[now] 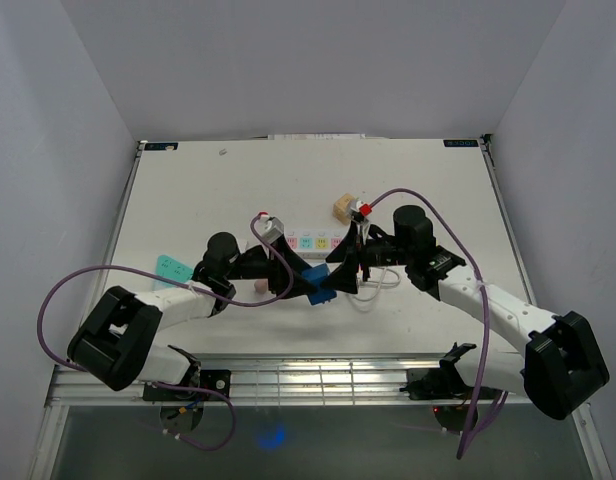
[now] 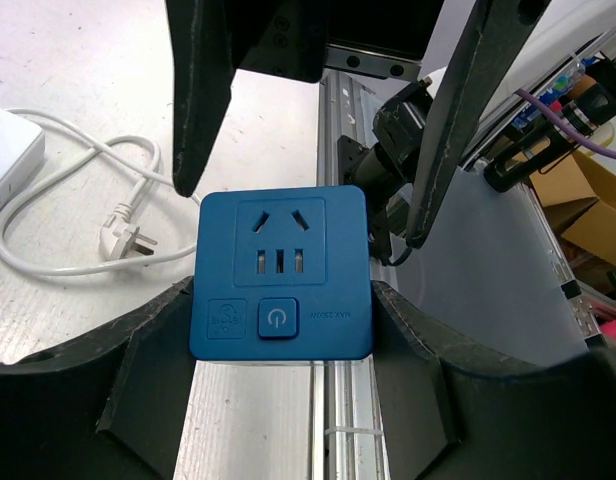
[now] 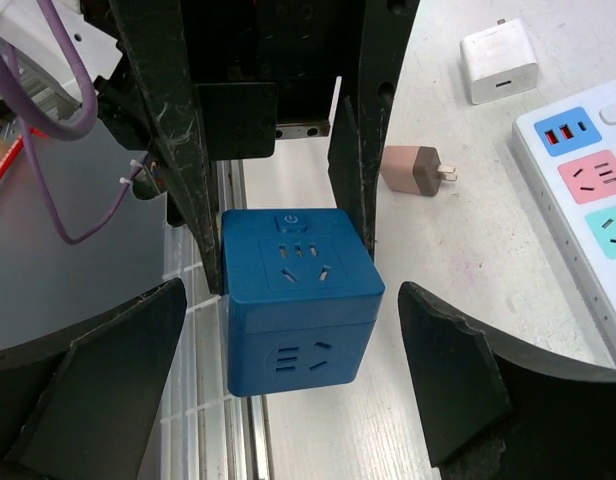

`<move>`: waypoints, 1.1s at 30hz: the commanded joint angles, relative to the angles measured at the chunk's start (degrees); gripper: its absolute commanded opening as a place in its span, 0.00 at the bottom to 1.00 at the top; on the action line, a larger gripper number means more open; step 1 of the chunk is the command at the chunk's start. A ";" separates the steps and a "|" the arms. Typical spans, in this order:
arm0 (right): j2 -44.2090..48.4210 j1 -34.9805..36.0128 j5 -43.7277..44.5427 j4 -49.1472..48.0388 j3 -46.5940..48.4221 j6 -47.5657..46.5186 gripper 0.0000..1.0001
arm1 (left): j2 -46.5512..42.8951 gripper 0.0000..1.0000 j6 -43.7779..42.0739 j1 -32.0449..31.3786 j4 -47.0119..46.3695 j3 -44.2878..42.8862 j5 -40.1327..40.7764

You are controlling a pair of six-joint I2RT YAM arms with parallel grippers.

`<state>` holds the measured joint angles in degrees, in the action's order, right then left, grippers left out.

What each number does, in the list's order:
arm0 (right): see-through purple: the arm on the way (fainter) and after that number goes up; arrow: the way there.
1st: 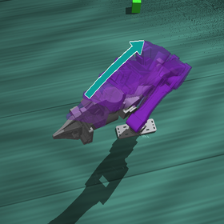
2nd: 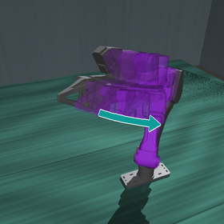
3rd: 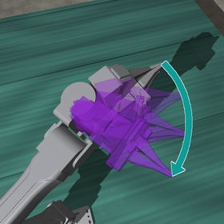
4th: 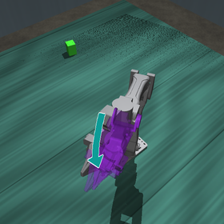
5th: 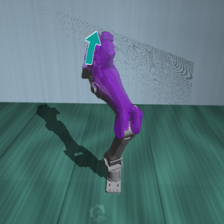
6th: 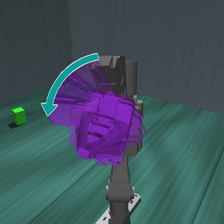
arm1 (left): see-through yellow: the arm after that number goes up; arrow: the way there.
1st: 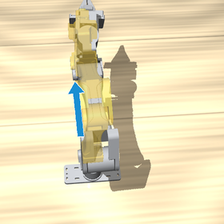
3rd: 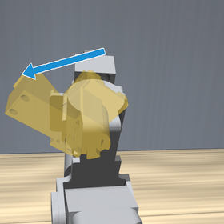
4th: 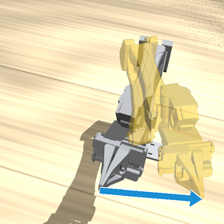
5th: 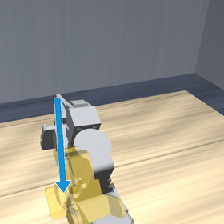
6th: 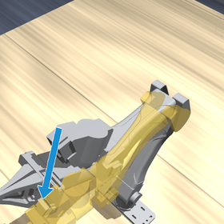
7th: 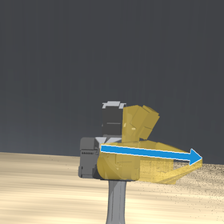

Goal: Insert the plug

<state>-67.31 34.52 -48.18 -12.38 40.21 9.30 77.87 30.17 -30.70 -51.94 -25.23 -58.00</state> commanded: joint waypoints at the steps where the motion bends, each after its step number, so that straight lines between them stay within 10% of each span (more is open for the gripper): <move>1: -1.59 0.11 -1.29 2.18 3.74 -1.30 0.91 | -2.72 0.00 -3.19 -0.68 1.67 -2.45 -0.19; 19: -5.64 2.30 -3.50 8.16 6.90 -4.82 0.75 | -3.51 0.00 -4.16 -1.65 3.60 -3.16 0.34; 25: -7.05 3.36 -2.88 9.92 8.13 -6.40 0.37 | -4.83 0.00 -4.68 -1.65 5.01 -3.07 2.62; 31: -6.79 3.45 -1.22 9.57 7.96 -6.22 0.12 | -8.16 0.26 -4.86 -1.65 5.36 -1.49 5.35; 33: -6.52 3.45 -0.69 9.31 7.78 -6.14 0.08 | -9.39 0.57 -5.04 -1.65 5.36 -0.53 7.36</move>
<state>-73.78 36.86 -50.78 -3.03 46.61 3.99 73.03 25.45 -32.01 -43.20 -25.71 -55.68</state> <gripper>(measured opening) 0.681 0.715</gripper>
